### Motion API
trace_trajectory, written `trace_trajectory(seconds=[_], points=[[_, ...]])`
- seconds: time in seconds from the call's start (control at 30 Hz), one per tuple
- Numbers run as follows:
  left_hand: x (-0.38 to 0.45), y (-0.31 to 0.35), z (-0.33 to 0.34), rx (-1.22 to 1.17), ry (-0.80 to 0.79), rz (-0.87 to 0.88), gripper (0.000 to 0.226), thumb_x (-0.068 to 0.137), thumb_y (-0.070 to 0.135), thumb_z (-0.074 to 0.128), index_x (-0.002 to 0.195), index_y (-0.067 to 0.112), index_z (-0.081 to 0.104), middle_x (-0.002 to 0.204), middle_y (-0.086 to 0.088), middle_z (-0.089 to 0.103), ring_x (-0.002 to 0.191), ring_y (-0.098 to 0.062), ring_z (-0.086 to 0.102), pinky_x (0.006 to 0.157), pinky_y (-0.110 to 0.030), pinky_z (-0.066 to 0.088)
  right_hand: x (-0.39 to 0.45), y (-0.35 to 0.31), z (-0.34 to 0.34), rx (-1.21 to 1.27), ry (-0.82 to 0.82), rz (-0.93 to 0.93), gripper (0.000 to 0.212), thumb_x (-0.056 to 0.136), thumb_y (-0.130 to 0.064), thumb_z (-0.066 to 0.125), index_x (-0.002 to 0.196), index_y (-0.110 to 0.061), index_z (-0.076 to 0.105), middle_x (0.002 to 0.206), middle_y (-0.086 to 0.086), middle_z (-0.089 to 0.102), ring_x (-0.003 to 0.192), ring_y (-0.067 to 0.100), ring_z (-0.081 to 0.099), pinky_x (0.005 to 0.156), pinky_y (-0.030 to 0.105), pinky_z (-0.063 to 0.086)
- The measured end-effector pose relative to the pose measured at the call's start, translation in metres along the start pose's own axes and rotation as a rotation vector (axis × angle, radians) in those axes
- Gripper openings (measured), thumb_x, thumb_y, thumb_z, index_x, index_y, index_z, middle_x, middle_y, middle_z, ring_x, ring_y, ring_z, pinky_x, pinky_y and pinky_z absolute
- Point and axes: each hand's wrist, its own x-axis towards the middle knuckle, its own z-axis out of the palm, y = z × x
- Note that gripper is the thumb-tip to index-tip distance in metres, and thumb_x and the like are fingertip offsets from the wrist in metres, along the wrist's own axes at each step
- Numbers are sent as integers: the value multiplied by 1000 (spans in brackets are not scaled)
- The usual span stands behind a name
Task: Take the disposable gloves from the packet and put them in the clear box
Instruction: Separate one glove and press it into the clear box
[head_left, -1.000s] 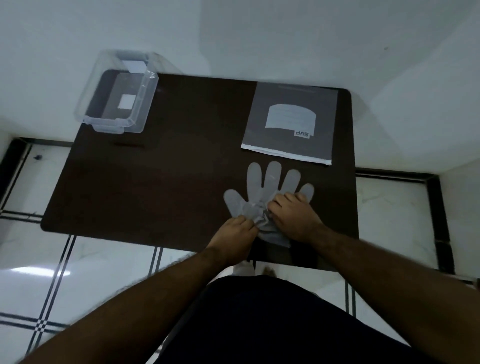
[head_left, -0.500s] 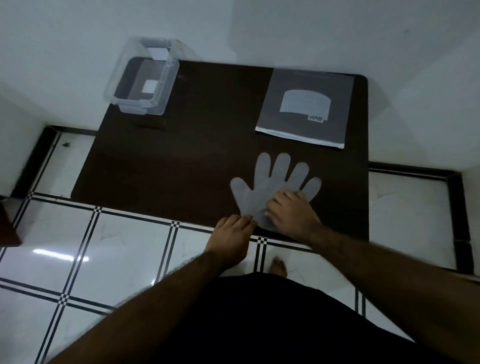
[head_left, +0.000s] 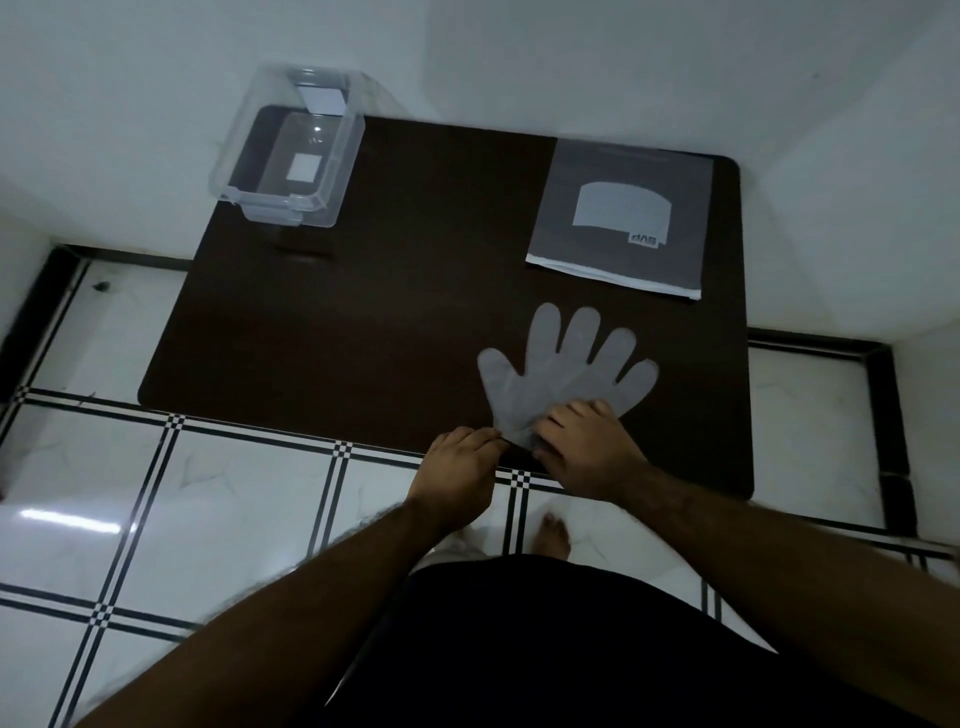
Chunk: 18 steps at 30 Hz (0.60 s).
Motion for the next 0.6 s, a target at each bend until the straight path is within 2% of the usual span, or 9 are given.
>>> trace_trajectory(seconds=[0.17,0.27,0.33,0.47,0.6], points=[[-5,-6,-3,-280,151,-214,30,101,9,61,128,13,74,122,-4,75,108,-20,67,94,-31,53,21,-24,-8,96,55,76,35,98,-58,52,99,-24,64,101,-3,62,96,19,57,87,41,46],[-5,-7,-5,-421,210,-400,26,102,10,62,123,14,77,115,-1,76,99,-9,66,82,-8,44,37,-40,-7,128,20,147,34,97,-59,55,96,-25,61,96,-6,59,93,18,56,83,39,45],[-4,-9,-4,-475,218,-485,25,102,11,62,121,16,78,111,2,76,91,-4,64,73,-1,42,43,-48,-4,131,-3,194,34,98,-58,56,101,-25,63,98,-5,58,94,18,55,82,39,43],[-3,-12,-3,-539,226,-548,22,103,14,62,118,19,78,102,6,76,81,2,65,67,-3,46,49,-53,0,110,22,250,25,102,-44,54,108,-23,65,106,0,66,97,22,60,85,41,45],[1,-12,-2,-604,202,-585,21,103,16,64,119,18,77,101,7,76,88,-3,69,77,-21,58,48,-50,2,139,17,258,22,104,-36,53,113,-23,67,107,-1,67,98,21,61,88,42,50]])
